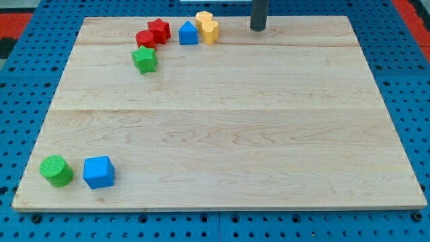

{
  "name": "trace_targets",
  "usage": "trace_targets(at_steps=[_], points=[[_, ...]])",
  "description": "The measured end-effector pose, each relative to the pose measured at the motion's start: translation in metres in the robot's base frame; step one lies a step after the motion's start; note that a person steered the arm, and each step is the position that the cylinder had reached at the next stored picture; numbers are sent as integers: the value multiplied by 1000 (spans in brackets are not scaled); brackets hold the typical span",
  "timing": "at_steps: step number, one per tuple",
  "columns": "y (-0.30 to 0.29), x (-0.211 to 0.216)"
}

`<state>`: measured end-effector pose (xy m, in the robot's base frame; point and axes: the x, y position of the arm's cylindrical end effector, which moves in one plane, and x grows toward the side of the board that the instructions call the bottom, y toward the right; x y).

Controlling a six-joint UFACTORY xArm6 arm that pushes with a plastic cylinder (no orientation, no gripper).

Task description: Move yellow heart to diagonally top right of the blue cube

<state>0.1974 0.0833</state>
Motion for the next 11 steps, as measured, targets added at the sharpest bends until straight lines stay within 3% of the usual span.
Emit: trace_targets(at_steps=[2, 4, 6, 7, 8, 9, 11], points=[[-69, -3], [-125, 90], [-125, 195], [-152, 219], [-193, 214], [-207, 247], [-188, 270]])
